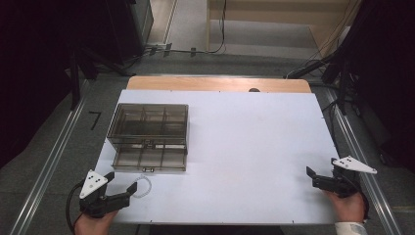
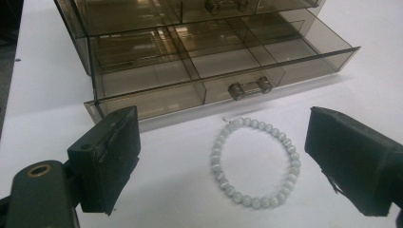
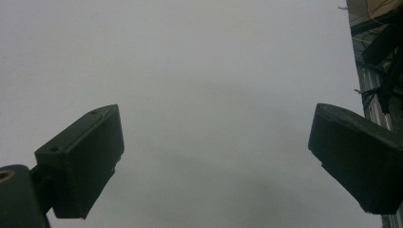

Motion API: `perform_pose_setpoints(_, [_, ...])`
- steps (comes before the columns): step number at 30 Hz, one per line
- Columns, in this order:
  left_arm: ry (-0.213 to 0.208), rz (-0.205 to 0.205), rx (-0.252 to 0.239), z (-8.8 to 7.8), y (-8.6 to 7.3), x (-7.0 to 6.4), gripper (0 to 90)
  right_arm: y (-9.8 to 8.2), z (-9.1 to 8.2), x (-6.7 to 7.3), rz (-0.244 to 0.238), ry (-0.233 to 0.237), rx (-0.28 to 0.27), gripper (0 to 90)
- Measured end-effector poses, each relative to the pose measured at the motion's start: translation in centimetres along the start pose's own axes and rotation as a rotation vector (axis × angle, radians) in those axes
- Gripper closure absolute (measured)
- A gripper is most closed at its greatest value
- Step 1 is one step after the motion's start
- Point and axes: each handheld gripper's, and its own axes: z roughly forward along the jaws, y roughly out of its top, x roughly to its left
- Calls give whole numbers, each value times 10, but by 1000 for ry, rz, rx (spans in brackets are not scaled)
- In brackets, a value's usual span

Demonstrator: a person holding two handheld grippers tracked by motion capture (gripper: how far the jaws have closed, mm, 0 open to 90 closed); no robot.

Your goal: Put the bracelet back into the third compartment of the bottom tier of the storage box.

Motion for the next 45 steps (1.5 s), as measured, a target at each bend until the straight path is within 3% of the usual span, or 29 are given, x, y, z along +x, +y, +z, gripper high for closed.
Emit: perform_pose_setpoints(45, [-47,28,18,3,-1,-12,122,0,1,1,-8,-1,3,33])
